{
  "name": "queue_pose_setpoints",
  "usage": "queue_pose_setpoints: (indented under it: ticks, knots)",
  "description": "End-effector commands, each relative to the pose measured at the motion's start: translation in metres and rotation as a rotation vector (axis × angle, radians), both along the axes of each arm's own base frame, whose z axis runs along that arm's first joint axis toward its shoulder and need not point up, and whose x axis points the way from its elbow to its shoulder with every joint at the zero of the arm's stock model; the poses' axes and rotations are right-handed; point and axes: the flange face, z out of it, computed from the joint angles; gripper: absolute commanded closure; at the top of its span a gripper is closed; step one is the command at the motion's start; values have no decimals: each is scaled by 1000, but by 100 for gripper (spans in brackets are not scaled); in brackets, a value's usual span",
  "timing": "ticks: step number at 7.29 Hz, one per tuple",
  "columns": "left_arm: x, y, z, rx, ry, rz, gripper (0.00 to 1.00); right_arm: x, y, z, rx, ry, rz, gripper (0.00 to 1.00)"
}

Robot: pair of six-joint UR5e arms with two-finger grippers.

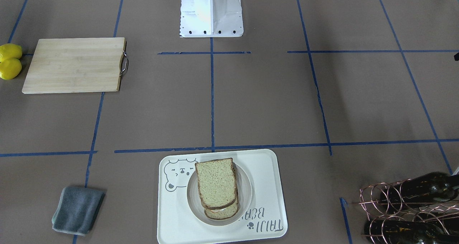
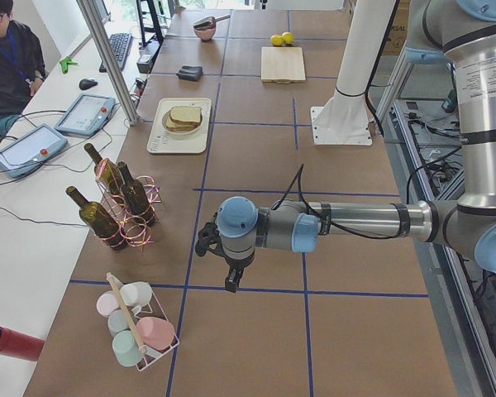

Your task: Make sandwich and place on tray

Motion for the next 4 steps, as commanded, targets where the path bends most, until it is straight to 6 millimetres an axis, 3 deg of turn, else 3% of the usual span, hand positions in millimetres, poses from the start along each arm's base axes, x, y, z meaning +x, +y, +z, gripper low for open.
queue_pose_setpoints:
  ticks: [1, 4]
  knots:
    - [-33, 10, 10, -21, -3, -76, 0, 0, 1, 1, -1, 1, 0, 0]
    - [-33, 13, 16, -42, -6, -82, 0, 0, 1, 2, -1, 6, 1, 0]
